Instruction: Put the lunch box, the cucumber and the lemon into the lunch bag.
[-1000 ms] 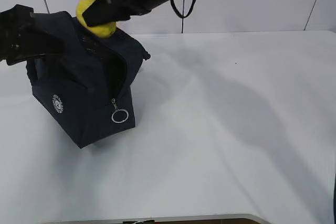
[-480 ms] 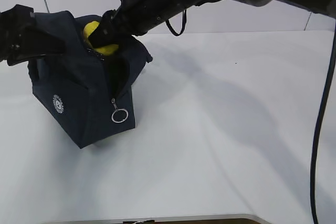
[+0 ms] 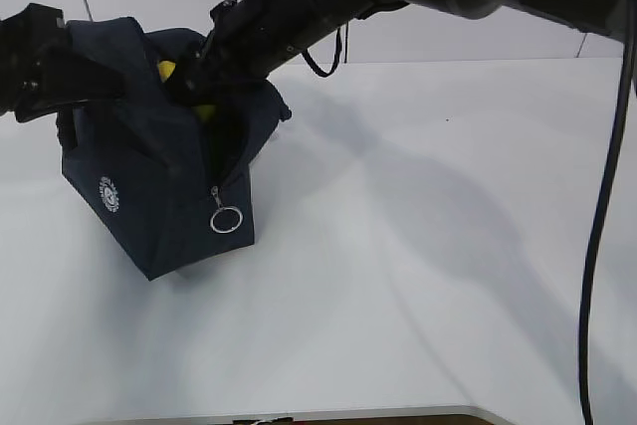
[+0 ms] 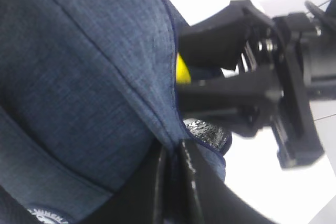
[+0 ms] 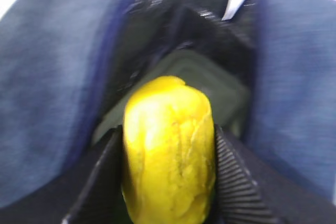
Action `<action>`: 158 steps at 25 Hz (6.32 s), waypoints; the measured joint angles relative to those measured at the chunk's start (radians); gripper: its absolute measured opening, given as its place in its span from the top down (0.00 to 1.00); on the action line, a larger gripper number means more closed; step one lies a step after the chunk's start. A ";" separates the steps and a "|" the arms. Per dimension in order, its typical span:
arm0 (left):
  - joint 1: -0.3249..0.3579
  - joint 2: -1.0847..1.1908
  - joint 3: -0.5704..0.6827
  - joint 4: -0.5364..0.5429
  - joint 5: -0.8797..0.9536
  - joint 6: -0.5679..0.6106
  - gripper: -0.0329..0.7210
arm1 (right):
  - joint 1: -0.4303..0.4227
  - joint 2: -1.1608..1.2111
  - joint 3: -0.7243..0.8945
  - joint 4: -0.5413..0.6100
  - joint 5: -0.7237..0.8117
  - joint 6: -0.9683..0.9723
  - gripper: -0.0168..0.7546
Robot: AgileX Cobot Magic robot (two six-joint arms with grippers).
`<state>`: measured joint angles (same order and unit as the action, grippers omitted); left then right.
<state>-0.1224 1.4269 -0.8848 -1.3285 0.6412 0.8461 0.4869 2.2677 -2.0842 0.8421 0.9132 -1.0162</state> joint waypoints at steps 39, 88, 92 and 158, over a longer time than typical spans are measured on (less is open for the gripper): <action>0.008 0.000 0.000 0.029 0.007 0.000 0.95 | -0.153 0.002 -0.231 -0.193 0.113 0.512 0.34; 0.008 0.025 0.000 -0.063 -0.017 0.077 0.95 | -0.131 0.037 -0.197 -0.017 0.249 0.367 0.34; 0.008 0.025 0.000 -0.065 -0.017 0.077 0.95 | -0.131 0.037 -0.197 -0.039 0.234 0.364 0.34; -0.275 0.175 -0.189 -0.104 -0.109 0.218 0.95 | -0.148 -0.507 0.516 -0.373 -0.096 0.462 0.94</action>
<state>-0.3971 1.6017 -1.0739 -1.4330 0.5324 1.0640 0.3391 1.7607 -1.5680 0.4686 0.8171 -0.5539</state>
